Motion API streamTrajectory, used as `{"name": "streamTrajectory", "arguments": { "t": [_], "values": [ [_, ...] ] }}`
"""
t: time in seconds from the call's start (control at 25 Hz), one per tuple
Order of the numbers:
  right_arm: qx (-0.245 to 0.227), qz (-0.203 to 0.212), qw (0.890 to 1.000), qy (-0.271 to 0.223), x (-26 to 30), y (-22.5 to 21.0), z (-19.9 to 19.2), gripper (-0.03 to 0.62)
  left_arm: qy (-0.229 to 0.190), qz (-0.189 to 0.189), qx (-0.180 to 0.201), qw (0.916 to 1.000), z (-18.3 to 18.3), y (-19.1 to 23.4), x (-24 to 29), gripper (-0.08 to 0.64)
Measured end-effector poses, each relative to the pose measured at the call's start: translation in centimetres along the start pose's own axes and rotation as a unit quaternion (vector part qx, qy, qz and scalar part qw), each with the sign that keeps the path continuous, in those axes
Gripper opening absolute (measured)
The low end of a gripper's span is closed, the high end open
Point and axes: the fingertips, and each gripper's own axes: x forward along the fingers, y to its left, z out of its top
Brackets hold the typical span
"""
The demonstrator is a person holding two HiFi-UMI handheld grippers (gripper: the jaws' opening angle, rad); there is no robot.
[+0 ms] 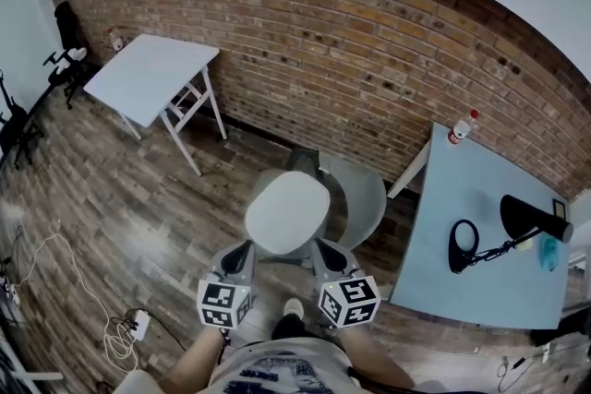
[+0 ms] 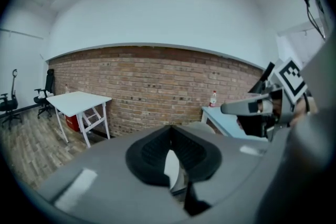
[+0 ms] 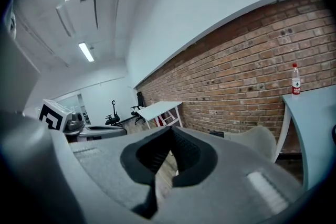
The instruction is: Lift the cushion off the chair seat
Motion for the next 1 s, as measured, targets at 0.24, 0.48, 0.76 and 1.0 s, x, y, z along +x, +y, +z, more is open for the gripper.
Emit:
{"name": "streamTrajectory", "arguments": {
  "t": [0.24, 0.48, 0.76, 1.0],
  "values": [
    [0.011, -0.016, 1.000, 0.007, 2.6, -3.3, 0.8, -0.002, 0.009, -0.007, 0.003, 0.9999, 1.1, 1.1, 4.2, -0.009],
    [0.023, -0.030, 0.999, 0.021, 5.1, -4.8, 0.4, -0.002, 0.025, -0.013, 0.006, 0.9996, 0.7, 3.0, 7.3, -0.009],
    [0.038, -0.055, 0.997, 0.031, 10.4, -7.7, 0.2, -0.002, 0.049, -0.027, 0.017, 0.9983, -0.4, 6.3, 13.5, -0.009],
    [0.045, -0.095, 0.993, 0.044, 16.3, -11.3, -0.9, -0.003, 0.078, -0.061, 0.031, 0.9946, -1.2, 9.1, 20.1, -0.009]
  ]
}}
